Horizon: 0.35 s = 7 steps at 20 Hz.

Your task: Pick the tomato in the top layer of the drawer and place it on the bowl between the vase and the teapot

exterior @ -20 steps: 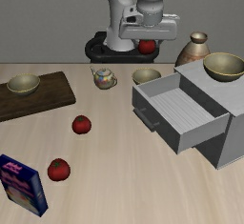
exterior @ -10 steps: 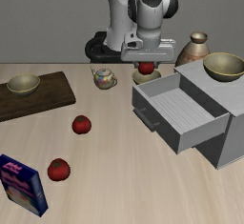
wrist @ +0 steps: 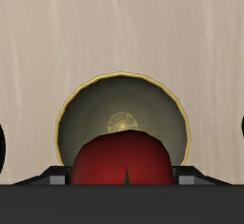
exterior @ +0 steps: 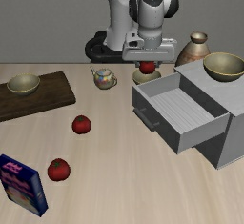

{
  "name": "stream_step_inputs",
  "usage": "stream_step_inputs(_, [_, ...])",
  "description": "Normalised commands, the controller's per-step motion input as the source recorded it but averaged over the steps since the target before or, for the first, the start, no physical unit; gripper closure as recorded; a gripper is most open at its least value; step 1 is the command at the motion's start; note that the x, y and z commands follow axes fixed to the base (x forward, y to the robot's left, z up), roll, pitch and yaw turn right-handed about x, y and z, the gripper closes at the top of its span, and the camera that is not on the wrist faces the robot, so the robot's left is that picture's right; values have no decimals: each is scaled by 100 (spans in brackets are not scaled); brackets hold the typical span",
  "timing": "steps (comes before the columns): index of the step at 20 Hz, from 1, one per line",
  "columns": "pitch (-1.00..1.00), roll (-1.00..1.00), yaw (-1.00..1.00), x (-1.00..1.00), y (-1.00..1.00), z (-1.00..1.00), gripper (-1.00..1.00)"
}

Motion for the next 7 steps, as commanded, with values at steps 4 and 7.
stream_step_inputs(4, [0, 0, 0, 0, 0, 0, -100])
stream_step_inputs(7, [0, 0, 0, 0, 0, 0, -100])
